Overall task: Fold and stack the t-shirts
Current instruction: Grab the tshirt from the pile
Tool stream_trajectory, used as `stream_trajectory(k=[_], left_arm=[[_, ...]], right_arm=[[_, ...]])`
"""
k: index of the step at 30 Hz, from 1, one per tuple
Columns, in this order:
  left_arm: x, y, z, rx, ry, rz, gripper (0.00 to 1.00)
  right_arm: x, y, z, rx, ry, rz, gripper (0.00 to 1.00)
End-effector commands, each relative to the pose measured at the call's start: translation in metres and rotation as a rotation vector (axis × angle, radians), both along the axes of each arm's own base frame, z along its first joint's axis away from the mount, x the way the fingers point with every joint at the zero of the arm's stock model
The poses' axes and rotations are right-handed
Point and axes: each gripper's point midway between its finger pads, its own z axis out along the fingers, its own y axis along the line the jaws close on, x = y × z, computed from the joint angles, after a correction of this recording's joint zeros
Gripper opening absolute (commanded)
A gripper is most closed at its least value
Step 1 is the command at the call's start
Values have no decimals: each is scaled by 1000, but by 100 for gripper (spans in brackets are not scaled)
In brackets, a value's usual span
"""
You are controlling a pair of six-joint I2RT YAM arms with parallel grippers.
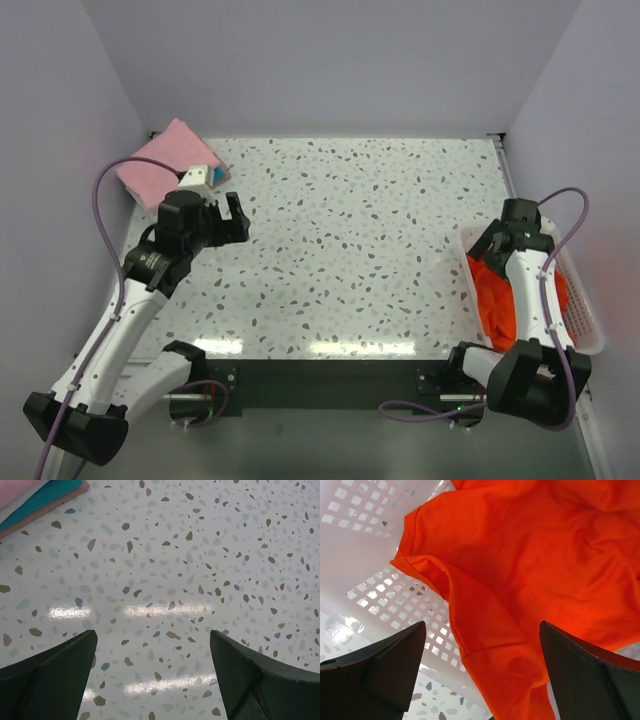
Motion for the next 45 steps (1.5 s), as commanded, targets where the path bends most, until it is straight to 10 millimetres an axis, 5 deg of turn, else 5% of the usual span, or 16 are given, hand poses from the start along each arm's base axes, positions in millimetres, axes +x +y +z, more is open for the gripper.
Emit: stream_trajectory(k=[1, 12, 18, 23, 24, 26, 33, 37, 40, 45], left_arm=[[10, -7, 2, 1, -6, -37, 100], [31, -23, -33, 24, 97, -98, 100], [40, -31, -47, 19, 141, -120, 100], [48, -35, -49, 13, 155, -120, 100], [48, -35, -49, 13, 155, -120, 100], [52, -35, -45, 15, 145, -113, 100], [59, -38, -28, -11, 150, -87, 100], [70, -41, -41, 42, 112, -147, 100], [68, -44, -51, 45, 139, -175, 100], [70, -62, -39, -43, 105, -226, 100]], right_arm=[[17, -3, -15, 115, -74, -79, 99], [14, -15, -61, 252, -43, -191, 99], [12, 5, -85, 359, -2, -156, 91], [17, 6, -77, 357, -19, -88, 40], [21, 4, -69, 349, -32, -73, 14], [24, 3, -57, 341, -50, -71, 0], [31, 2, -7, 323, -138, -90, 0], [37, -10, 27, 237, -281, -123, 0], [36, -18, 74, 168, -419, -164, 0], [60, -5, 187, 177, -785, -90, 0]])
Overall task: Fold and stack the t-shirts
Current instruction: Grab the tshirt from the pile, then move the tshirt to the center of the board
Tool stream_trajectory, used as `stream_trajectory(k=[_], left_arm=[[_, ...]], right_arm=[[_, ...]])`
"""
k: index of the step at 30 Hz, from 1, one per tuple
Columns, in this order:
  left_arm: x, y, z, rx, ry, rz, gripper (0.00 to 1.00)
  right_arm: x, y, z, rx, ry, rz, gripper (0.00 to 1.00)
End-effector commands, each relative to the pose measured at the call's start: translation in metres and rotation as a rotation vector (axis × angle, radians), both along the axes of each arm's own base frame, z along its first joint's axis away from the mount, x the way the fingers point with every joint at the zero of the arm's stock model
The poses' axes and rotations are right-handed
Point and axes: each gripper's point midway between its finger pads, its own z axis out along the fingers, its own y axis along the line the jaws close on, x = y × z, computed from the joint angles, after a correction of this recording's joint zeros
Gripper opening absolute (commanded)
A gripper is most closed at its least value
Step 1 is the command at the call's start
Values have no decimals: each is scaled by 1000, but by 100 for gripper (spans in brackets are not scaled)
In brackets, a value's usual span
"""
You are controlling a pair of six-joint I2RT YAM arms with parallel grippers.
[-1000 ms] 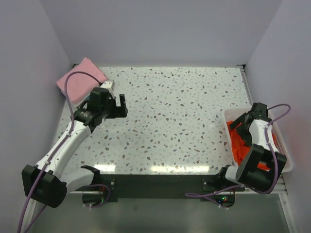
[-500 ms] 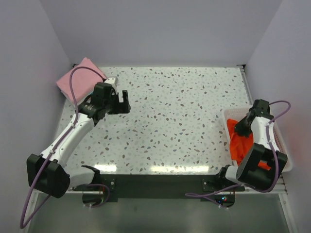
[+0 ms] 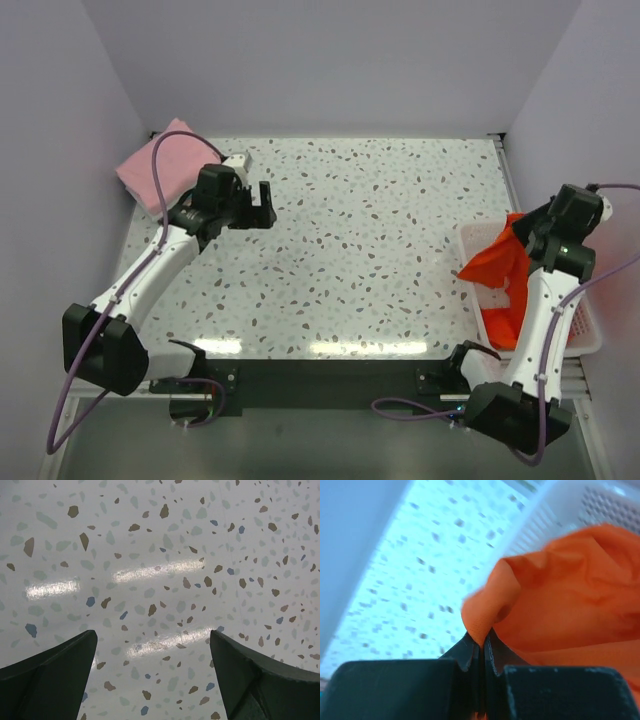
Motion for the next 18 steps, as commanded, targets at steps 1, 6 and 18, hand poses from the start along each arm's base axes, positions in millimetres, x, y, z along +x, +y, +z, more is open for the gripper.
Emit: stream_trajectory(k=[1, 6, 18], left_arm=[[13, -16, 29, -92, -90, -49, 100], [22, -21, 48, -125, -131, -38, 100], [16, -7, 65, -94, -141, 22, 100]], right_arm=[[23, 10, 105, -24, -344, 28, 0], [43, 54, 226, -45, -655, 308, 0], [30, 182, 392, 15, -1146, 817, 0]])
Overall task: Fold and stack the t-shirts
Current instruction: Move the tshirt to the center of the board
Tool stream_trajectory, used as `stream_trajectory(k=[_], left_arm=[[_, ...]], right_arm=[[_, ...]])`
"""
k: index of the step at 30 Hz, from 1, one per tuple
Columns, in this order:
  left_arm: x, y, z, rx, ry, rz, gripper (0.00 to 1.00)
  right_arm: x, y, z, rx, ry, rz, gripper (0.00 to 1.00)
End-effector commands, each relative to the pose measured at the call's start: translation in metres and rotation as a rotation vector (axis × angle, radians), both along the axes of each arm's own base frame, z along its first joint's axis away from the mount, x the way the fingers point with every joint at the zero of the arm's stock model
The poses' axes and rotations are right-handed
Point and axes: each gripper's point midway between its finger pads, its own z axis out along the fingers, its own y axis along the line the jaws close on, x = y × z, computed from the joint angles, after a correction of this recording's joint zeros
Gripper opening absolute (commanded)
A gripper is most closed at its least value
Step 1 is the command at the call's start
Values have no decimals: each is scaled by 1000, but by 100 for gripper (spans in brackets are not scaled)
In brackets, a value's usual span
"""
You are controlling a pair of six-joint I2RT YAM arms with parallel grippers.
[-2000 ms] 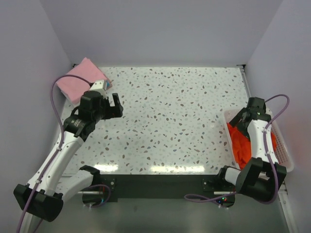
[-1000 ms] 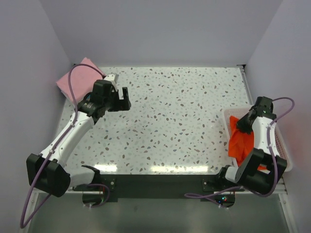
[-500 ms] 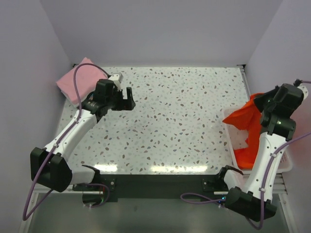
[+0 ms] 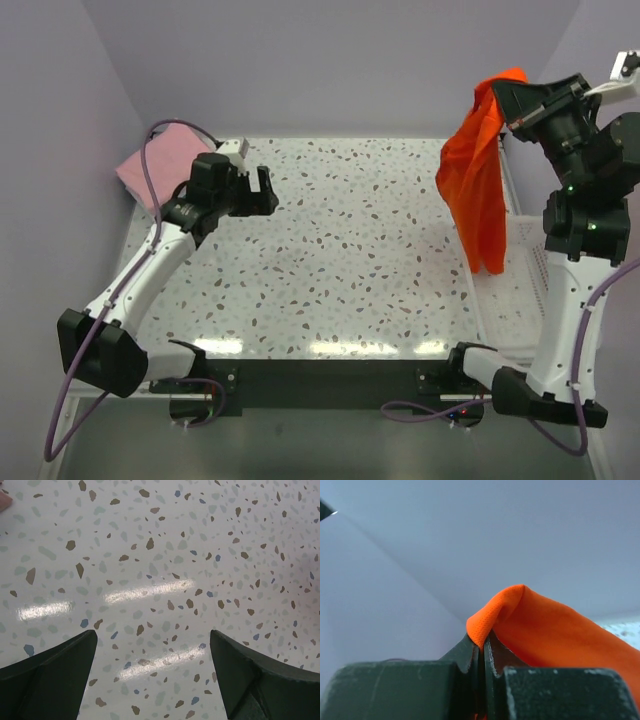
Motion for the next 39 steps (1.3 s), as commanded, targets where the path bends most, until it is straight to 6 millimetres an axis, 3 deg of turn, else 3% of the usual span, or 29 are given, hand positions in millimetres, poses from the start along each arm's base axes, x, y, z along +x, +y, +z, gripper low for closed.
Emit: stream_trajectory(k=[1, 2, 4, 5, 6, 7, 8, 13, 16, 17, 19, 20, 21, 22, 24, 25, 26, 29, 34, 39], left_arm=[[1, 4, 28, -36, -44, 36, 100], [0, 4, 30, -44, -47, 43, 100], [-3, 4, 36, -73, -69, 53, 100], [-4, 4, 37, -82, -73, 57, 100], [-5, 5, 43, -98, -91, 65, 100], [-6, 6, 40, -97, -87, 73, 100], [-7, 7, 42, -100, -91, 83, 100], [-14, 23, 45, -91, -107, 162, 100], [-20, 35, 46, -81, -119, 222, 100], [-21, 38, 44, -76, -116, 240, 100], [-28, 48, 43, -71, -106, 291, 100], [-31, 51, 45, -70, -105, 306, 100], [-38, 54, 44, -66, -93, 316, 100], [-41, 59, 44, -55, -93, 341, 100], [-52, 67, 34, -30, -59, 369, 99], [-55, 69, 30, -19, -48, 378, 99], [-59, 69, 23, -10, -26, 376, 98], [-71, 57, -6, -3, 58, 351, 96], [-81, 26, -50, -31, 169, 306, 96], [-82, 13, -82, 11, 245, 284, 96]], right_arm=[[-25, 50, 77, -26, -250, 212, 0], [-42, 70, 98, -41, -304, 286, 0], [-28, 90, 103, -55, -312, 362, 0], [-42, 106, 121, -62, -369, 424, 0], [-44, 113, 127, -62, -386, 454, 0], [-25, 122, 122, -57, -365, 481, 0], [-40, 134, 138, -58, -415, 526, 0], [-37, 170, 142, -28, -430, 688, 0], [-11, 181, 106, -34, -326, 728, 0], [7, 186, 73, -68, -261, 730, 0], [28, 189, 25, -108, -157, 721, 0], [56, 188, -36, -124, -1, 687, 8], [67, 181, -68, -187, 48, 635, 13], [89, 167, -131, -184, 207, 568, 22], [100, 151, -187, -162, 330, 523, 46], [103, 137, -233, -144, 438, 495, 68], [102, 132, -253, -175, 473, 490, 75], [87, 116, -299, -323, 588, 464, 83], [62, 103, -322, -401, 633, 419, 84], [42, 113, -351, -381, 713, 476, 83]])
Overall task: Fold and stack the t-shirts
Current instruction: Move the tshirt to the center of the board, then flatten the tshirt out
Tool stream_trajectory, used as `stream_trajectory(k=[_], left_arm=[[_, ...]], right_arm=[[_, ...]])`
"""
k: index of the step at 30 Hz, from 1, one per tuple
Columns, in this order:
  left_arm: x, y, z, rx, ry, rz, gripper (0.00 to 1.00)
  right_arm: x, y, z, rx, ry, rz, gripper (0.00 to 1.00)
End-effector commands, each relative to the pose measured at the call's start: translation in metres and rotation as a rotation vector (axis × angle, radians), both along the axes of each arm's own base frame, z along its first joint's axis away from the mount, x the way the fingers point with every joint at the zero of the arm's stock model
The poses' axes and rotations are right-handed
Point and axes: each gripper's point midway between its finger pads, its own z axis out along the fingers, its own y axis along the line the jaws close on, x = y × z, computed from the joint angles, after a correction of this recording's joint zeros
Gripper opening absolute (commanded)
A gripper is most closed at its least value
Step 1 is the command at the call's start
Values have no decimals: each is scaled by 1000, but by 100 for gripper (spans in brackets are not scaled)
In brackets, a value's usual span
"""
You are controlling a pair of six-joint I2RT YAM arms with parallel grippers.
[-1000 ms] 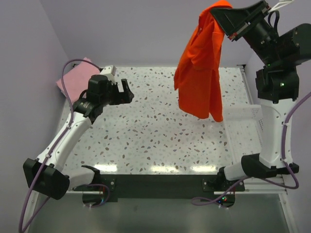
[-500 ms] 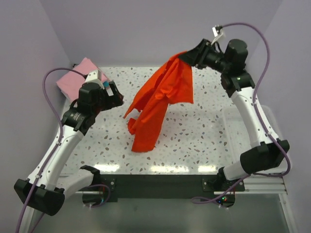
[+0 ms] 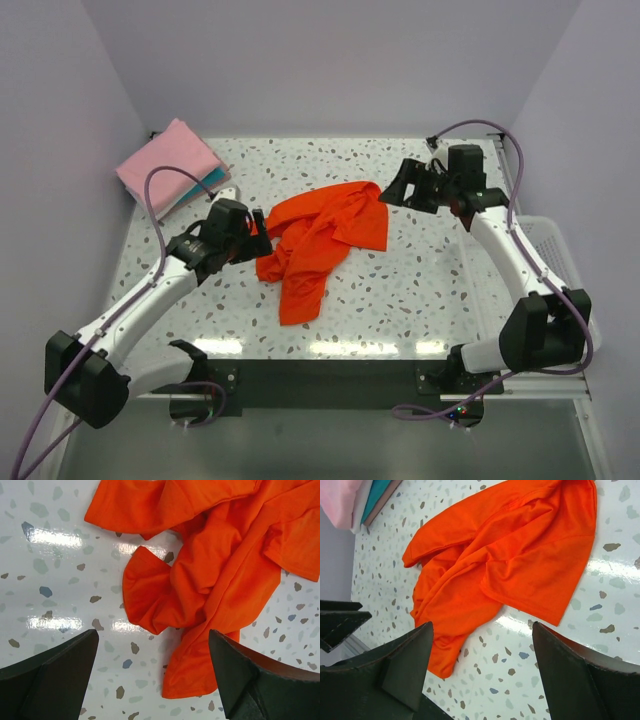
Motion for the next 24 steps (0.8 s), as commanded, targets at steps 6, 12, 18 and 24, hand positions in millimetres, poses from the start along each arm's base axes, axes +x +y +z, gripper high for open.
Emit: stream_trajectory(k=[6, 12, 18, 24], left_arm=[[15, -3, -22, -1, -3, 73, 96], [32, 13, -46, -51, 12, 152, 95], [66, 38, -49, -139, -37, 271, 86], [97, 41, -53, -159, -45, 336, 80]], right_arm=[[-33, 12, -30, -83, 41, 80, 82], [-46, 14, -52, -107, 94, 93, 82], [-51, 18, -51, -83, 99, 94, 82], [-53, 19, -54, -79, 116, 101, 82]])
